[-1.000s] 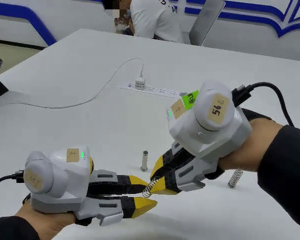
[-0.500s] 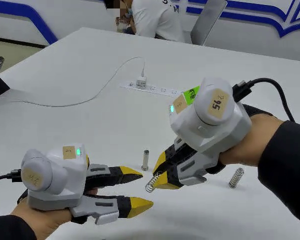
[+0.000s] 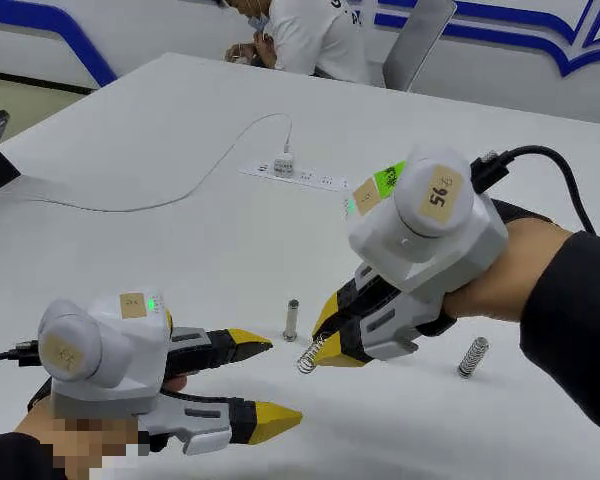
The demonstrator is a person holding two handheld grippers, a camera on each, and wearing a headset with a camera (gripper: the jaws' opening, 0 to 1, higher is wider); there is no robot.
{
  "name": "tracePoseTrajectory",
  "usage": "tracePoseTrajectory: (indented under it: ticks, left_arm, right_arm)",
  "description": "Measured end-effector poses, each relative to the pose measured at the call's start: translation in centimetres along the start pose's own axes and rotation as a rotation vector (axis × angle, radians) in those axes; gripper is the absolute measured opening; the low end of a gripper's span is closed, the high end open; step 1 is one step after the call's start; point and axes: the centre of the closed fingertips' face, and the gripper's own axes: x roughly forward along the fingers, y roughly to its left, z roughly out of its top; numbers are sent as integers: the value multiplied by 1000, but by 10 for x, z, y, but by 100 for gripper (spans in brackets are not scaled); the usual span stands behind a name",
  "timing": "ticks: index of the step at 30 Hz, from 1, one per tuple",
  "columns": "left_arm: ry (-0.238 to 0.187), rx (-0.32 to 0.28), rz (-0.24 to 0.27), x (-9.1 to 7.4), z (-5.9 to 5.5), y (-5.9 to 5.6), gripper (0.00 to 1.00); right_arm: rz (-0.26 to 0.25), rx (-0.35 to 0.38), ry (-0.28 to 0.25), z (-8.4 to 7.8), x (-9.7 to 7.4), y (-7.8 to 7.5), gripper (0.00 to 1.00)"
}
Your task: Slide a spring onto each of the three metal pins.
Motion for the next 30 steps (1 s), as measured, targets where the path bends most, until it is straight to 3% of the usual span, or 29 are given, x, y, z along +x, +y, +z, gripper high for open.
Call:
tracePoseTrajectory:
  ticks: [30]
  left_arm:
    - [-4, -37, 47, -8, -5, 11, 64]
  right_arm:
    - [-68, 1, 42, 11, 0, -59, 12]
